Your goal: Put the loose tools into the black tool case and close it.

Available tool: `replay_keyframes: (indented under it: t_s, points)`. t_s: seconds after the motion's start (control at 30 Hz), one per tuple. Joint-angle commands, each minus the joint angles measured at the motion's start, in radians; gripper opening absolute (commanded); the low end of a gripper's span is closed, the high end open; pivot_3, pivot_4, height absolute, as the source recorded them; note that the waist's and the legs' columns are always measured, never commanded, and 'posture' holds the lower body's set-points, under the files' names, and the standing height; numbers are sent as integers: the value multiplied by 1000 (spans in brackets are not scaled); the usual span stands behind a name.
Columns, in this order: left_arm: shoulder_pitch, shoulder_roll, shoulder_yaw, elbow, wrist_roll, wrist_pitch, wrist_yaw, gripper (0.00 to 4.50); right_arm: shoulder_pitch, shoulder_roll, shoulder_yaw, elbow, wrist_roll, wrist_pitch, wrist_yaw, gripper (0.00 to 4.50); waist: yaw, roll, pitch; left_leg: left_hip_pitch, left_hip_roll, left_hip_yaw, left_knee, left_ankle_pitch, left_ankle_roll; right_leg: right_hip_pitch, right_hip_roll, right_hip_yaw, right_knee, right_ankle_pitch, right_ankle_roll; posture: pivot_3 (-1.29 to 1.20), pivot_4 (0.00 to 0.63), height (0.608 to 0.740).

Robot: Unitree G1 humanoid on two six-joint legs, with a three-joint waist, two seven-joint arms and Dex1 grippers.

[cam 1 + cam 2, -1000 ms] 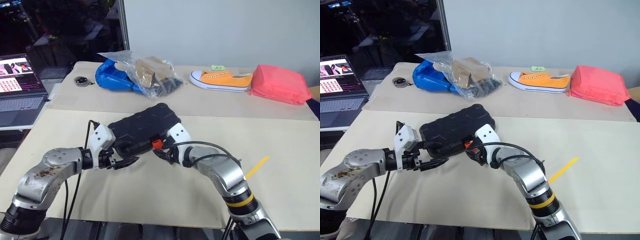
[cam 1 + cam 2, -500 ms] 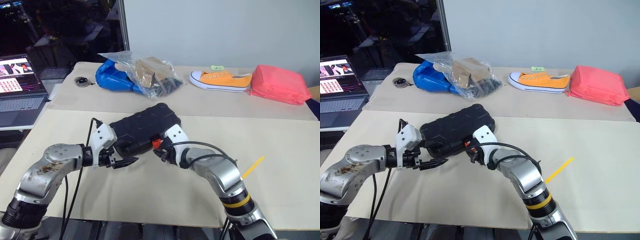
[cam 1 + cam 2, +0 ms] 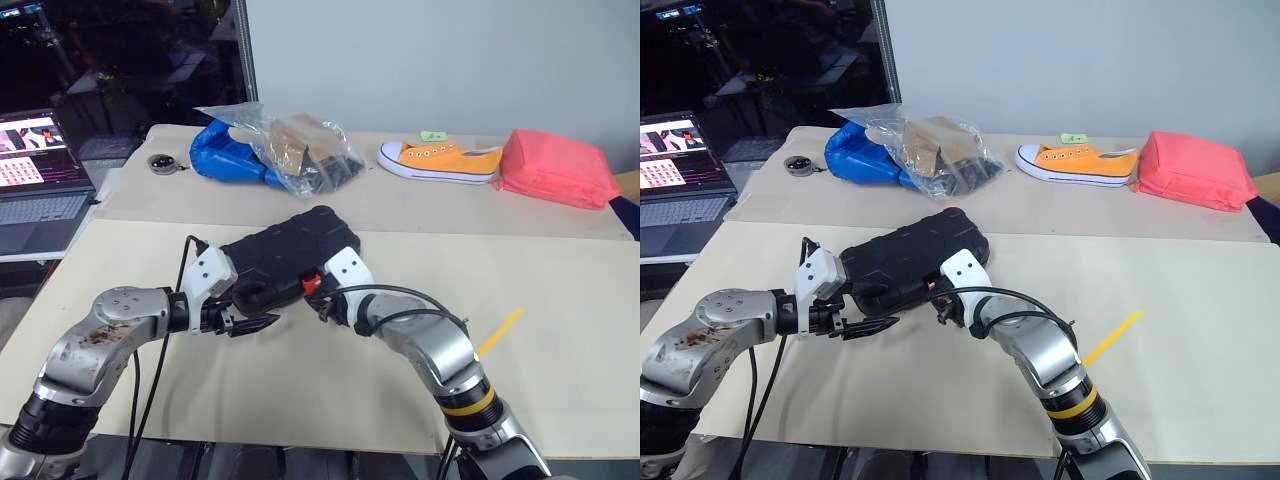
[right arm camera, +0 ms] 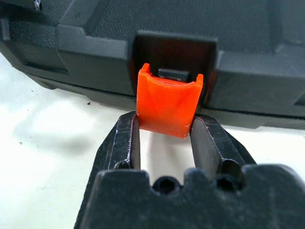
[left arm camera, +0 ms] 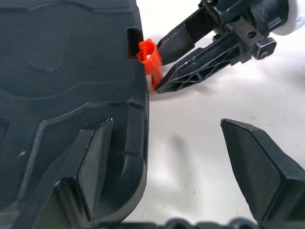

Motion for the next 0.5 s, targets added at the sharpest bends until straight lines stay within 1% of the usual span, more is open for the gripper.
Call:
replay_keyframes:
  t_s: [0.03, 0.2, 0.27, 0.37, 0.5]
  points:
    - [9, -6, -21, 1, 13, 15, 1, 3872, -48, 35, -18, 34, -24, -53, -25, 1240, -7, 0, 0, 0, 0, 0, 0, 0, 0, 0, 0, 0, 0, 0, 0, 0, 150, 740]
    - [18, -11, -21, 2, 18, 11, 6, 3872, -53, 32, -7, 49, -24, -61, -2, 1240, -15, 0, 0, 0, 0, -1, 0, 0, 0, 0, 1, 0, 1, 1, -1, 0, 150, 740]
    - [20, -14, -20, 3, 18, 12, 10, 3872, -50, 20, 0, 43, -23, -67, 13, 2258, -16, 0, 0, 0, 0, -1, 0, 0, 0, 0, 1, 0, 1, 1, -1, 0, 150, 740]
    - [21, -19, -19, 8, 20, 11, 12, 3872, -38, -1, -2, 12, -17, -69, 35, 3136, -16, 0, 0, 0, 0, -1, 0, 0, 0, 0, 1, 0, 1, 1, -1, 0, 150, 740]
    - [21, -27, -20, 17, 25, 10, 16, 3872, -12, -67, -25, -70, 14, -27, 88, 3136, -13, 0, 0, 0, 0, -1, 0, 0, 0, 0, 0, 0, -1, 0, -1, 0, 150, 740]
